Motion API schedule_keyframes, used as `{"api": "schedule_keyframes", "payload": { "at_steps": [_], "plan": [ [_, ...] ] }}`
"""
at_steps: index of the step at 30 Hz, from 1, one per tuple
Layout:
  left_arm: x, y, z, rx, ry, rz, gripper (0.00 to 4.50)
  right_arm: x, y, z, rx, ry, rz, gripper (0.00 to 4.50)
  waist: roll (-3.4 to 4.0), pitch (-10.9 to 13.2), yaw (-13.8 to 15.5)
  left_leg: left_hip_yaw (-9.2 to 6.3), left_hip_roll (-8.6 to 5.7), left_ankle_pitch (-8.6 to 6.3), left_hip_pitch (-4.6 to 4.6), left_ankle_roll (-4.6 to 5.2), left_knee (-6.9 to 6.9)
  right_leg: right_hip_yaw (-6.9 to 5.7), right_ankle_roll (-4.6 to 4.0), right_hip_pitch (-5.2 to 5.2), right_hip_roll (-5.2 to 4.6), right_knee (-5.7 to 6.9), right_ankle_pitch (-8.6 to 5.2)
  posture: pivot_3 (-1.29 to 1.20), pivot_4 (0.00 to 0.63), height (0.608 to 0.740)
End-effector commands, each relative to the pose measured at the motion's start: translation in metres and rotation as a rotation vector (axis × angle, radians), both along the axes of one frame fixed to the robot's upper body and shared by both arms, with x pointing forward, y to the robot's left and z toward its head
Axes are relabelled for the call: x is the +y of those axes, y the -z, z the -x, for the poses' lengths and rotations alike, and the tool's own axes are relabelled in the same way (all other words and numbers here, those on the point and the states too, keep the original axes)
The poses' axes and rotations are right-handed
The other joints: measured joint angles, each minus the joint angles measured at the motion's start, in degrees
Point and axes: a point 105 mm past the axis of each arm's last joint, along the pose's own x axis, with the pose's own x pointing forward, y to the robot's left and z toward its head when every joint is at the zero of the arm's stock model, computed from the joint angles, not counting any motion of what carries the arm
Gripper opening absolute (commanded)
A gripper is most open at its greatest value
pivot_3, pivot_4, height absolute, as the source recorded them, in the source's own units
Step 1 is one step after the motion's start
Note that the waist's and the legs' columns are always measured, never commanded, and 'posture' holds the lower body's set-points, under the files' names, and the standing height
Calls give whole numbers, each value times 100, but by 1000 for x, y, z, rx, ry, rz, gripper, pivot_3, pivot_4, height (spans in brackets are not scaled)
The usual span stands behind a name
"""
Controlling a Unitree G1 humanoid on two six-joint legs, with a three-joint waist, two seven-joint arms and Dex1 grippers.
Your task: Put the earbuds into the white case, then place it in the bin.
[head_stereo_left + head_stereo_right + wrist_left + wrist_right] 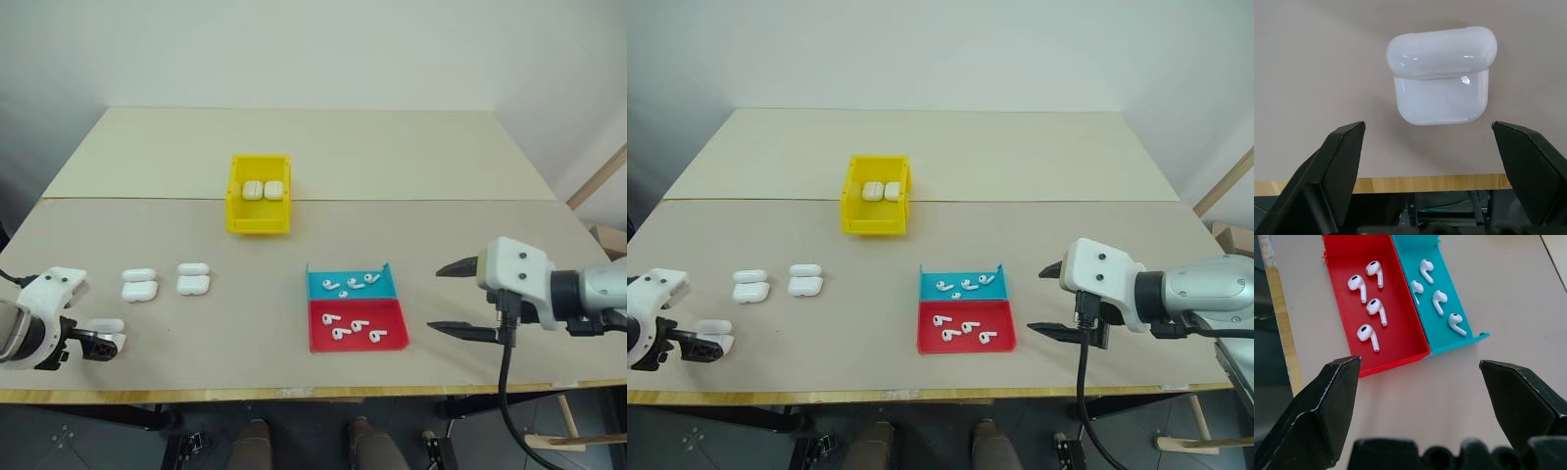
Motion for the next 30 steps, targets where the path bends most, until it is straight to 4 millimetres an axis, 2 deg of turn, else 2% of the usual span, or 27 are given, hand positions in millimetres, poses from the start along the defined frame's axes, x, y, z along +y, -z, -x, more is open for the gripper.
{"api": "schedule_keyframes", "payload": {
  "at_steps": [1,9,20,22,30],
  "plan": [
    [2,-4,-4,-10,-3,-9,4500,3,-14,4,-48,-18,10,4478,0,0,2,0,0,0,0,0,0,0,0,1,0,0,0,0,150,740],
    [0,7,-5,5,-4,21,4500,2,-15,4,-52,-6,15,4478,0,0,2,-1,-1,0,0,0,0,0,3,2,-1,0,1,0,150,740],
    [-1,10,-14,-16,1,-16,4500,-1,-13,4,-43,12,32,4478,-2,-2,6,-2,-4,0,0,0,1,1,5,3,-2,1,2,0,150,740],
    [-4,9,-17,-23,2,31,4500,-2,-13,4,-41,15,35,4478,-3,-2,5,-4,-4,1,0,0,1,0,5,4,-1,1,3,0,150,740],
    [-10,15,-22,-9,34,15,4500,-3,-12,4,-38,34,43,4478,-3,-2,31,-5,-6,1,1,0,2,1,8,7,-2,2,4,0,150,740]
  ]
}}
